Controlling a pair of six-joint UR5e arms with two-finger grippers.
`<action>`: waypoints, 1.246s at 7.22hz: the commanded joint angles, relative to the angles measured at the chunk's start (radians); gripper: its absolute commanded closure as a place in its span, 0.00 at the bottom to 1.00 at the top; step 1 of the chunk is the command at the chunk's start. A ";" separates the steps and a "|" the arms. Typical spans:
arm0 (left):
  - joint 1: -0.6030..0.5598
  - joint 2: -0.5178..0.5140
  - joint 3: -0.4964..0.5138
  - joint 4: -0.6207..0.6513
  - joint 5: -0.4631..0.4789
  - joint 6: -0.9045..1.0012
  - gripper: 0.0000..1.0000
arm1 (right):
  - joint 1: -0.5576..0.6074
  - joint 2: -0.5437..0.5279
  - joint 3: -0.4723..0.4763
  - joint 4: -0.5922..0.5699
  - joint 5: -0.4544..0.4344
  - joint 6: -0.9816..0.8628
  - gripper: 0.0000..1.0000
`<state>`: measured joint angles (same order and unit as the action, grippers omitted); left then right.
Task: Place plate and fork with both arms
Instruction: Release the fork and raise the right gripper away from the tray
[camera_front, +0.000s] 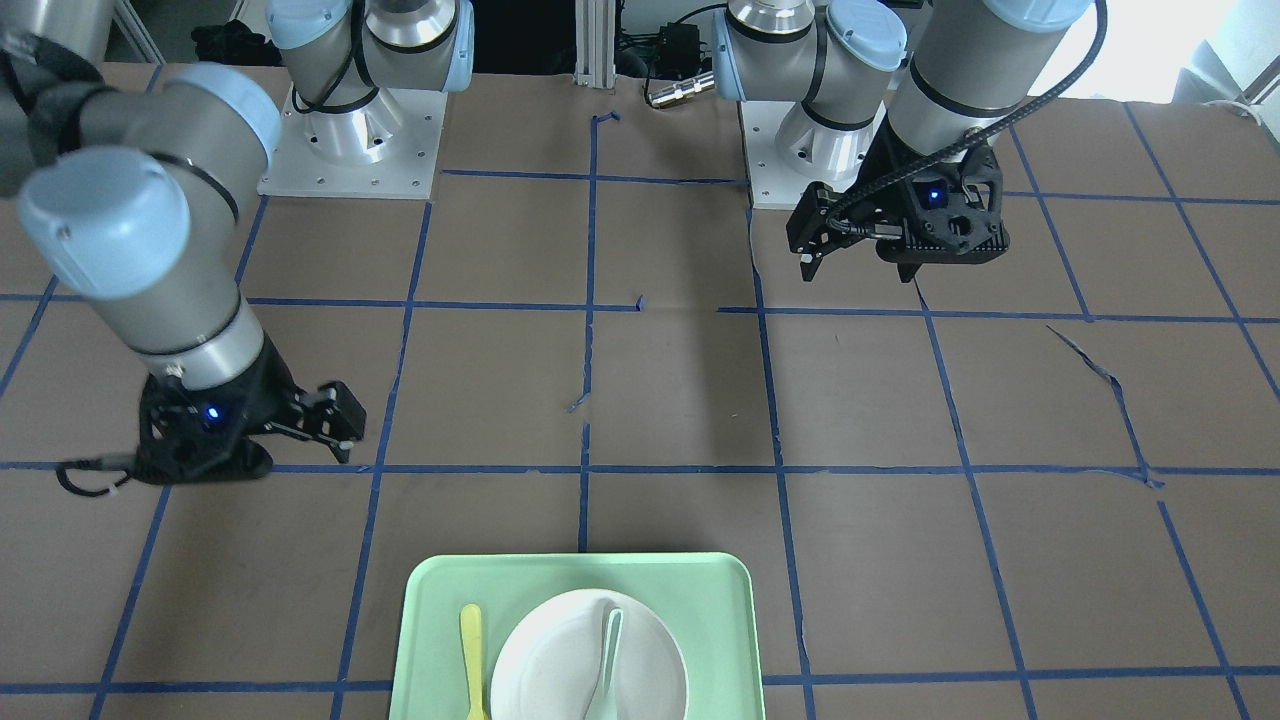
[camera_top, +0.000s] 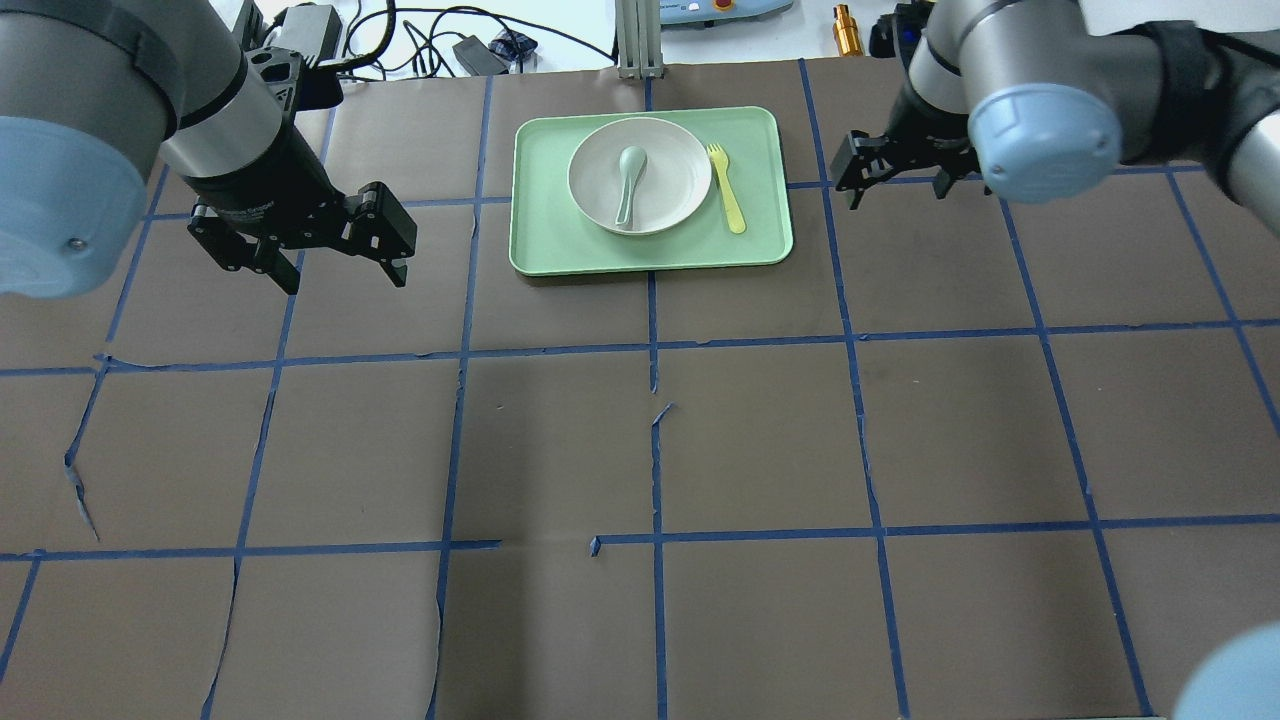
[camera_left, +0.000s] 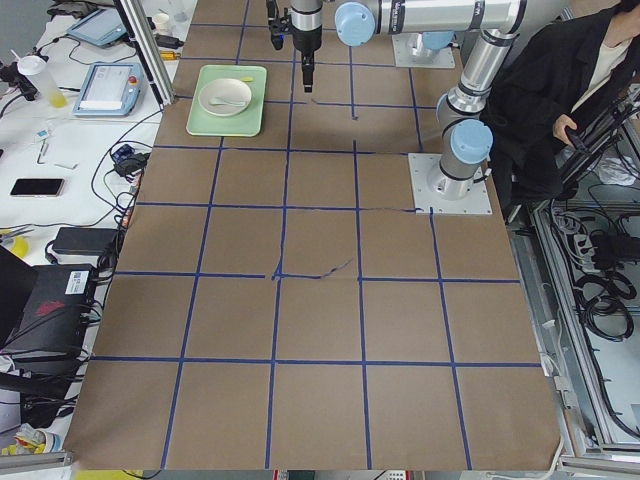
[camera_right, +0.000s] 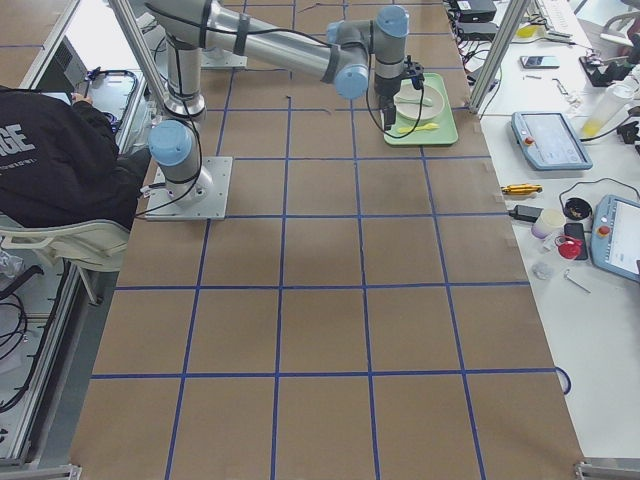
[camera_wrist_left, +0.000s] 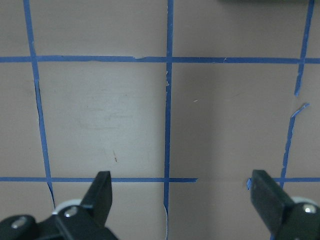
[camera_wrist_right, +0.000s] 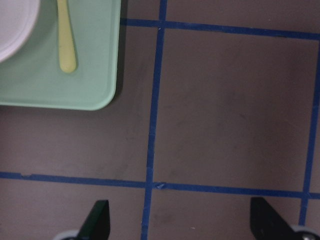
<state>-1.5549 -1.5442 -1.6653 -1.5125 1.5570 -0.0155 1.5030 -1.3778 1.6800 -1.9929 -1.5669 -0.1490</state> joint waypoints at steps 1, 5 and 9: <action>0.001 0.007 0.001 -0.002 0.002 -0.001 0.00 | -0.041 -0.240 0.099 0.209 -0.005 -0.040 0.00; -0.007 0.010 0.001 0.029 0.028 -0.006 0.00 | -0.035 -0.281 -0.057 0.327 0.007 -0.040 0.00; -0.025 0.003 0.080 -0.017 0.011 -0.015 0.00 | -0.032 -0.201 -0.137 0.396 0.045 -0.050 0.00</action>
<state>-1.5693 -1.5359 -1.6239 -1.5027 1.5717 -0.0295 1.4706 -1.5826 1.5422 -1.6036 -1.5273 -0.1972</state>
